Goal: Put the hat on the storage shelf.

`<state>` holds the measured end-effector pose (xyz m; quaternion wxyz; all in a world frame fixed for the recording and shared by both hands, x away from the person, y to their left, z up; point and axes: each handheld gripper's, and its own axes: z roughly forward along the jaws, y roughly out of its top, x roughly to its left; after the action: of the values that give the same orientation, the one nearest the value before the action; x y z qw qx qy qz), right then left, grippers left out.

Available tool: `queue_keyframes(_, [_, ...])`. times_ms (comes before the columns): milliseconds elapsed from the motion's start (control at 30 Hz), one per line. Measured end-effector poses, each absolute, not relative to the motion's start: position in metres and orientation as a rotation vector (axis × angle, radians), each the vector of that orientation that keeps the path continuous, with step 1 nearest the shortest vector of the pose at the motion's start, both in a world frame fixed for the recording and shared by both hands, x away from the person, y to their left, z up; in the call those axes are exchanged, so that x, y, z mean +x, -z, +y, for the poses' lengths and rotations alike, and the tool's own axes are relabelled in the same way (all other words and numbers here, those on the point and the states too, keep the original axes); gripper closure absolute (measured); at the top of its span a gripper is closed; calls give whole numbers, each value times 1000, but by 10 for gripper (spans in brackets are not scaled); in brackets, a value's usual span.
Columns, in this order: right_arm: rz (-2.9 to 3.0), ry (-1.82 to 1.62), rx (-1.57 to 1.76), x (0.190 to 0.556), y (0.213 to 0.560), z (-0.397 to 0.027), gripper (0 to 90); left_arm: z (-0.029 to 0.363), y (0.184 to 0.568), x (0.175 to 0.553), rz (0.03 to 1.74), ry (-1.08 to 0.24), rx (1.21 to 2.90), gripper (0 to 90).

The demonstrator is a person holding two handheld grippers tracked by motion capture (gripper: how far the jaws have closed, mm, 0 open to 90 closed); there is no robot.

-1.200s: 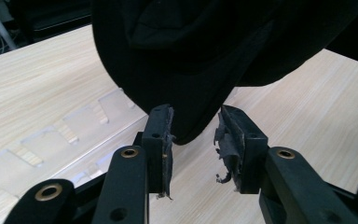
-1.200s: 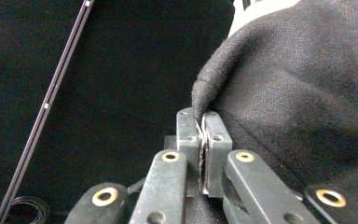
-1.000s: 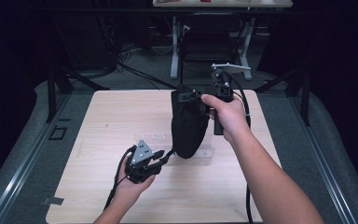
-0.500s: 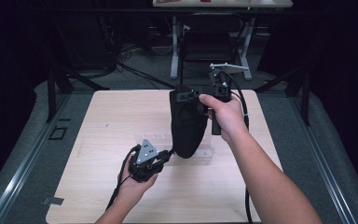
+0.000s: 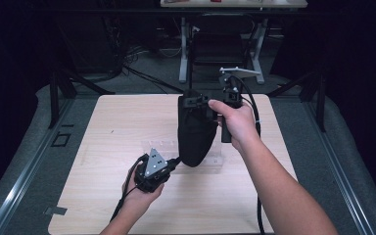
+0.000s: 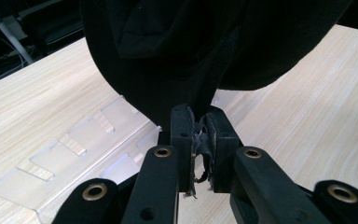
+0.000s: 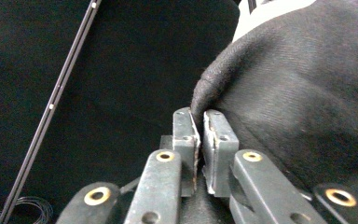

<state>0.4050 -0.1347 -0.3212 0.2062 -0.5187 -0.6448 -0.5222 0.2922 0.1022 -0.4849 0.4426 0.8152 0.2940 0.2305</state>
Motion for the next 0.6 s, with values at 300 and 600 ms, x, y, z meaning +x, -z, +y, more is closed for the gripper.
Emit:
queue_keyframes(300, [-1795, 1522, -1436, 398, 311, -146, 753, 112, 490, 293, 768, -587, 2025, 854])
queue_keyframes(600, [-1843, 1555, -1485, 392, 306, -165, 719, 125, 514, 299, 853, -536, 2039, 852])
